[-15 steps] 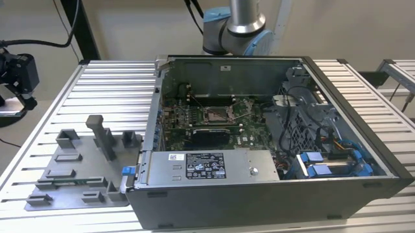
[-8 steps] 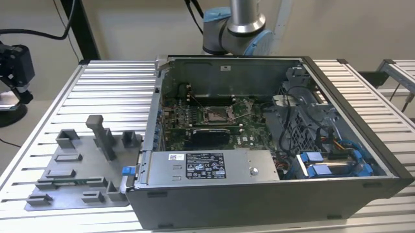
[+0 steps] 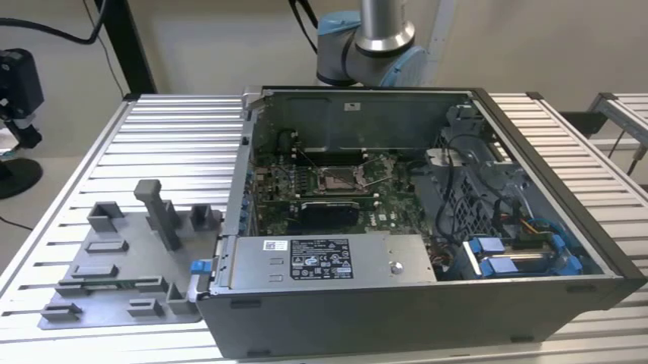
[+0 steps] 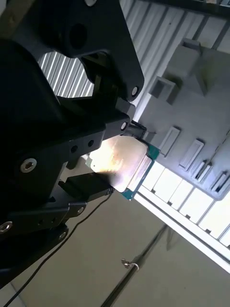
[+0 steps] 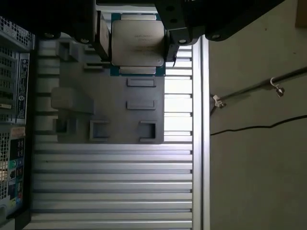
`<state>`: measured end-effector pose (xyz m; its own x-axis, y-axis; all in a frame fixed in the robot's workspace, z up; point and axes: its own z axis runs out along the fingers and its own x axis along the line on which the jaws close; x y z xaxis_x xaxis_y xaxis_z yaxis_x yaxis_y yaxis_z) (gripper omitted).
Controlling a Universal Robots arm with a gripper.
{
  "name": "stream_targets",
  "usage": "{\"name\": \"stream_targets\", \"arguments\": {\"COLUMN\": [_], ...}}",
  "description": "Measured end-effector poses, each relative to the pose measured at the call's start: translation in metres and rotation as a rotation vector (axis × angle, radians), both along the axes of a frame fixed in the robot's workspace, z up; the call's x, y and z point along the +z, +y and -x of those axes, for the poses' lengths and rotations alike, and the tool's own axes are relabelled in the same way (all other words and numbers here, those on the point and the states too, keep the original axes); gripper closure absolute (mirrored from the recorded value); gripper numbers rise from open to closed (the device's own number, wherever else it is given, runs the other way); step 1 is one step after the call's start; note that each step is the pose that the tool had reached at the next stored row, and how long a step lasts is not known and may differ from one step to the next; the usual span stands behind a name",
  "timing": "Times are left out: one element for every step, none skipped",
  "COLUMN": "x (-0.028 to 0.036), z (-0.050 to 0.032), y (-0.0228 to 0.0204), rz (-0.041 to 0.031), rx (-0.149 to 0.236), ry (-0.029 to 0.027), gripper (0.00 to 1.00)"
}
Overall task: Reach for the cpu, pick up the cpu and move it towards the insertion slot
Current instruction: 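Pick up the cpu and move it towards the insertion slot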
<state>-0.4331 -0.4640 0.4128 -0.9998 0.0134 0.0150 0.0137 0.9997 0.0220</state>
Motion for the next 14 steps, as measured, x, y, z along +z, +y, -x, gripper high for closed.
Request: {"name": "stream_targets", "arguments": {"x": [0.0013, 0.0024, 0.003, 0.003, 0.003, 0.0031, 0.0033, 0.0034, 0.0035, 0.0036, 0.0037, 0.0038, 0.0039, 0.0038], "z": [0.0, 0.0, 0.0, 0.0, 0.0, 0.0, 0.0, 0.0, 0.0, 0.0, 0.0, -0.0005, -0.0013, -0.0024], "y": [0.0, 0.0, 0.0, 0.0, 0.0, 0.0, 0.0, 0.0, 0.0, 0.0, 0.0, 0.0, 0.0, 0.0], "rz": [0.0, 0.0001, 0.0001, 0.0, -0.0001, 0.0, 0.0, 0.0, 0.0, 0.0, 0.0001, 0.0001, 0.0003, 0.0002], "rx": [0.0, 0.0, 0.0, 0.0, 0.0, 0.0, 0.0, 0.0, 0.0, 0.0, 0.0, 0.0, 0.0, 0.0], "ry": [0.0, 0.0001, 0.0002, 0.0, -0.0001, -0.0001, 0.0, 0.0001, 0.0001, 0.0001, 0.0001, 0.0003, 0.0004, 0.0003], "gripper": [1.0, 1.0, 1.0, 1.0, 1.0, 1.0, 1.0, 1.0, 1.0, 1.0, 1.0, 1.0, 1.0, 1.0]}}
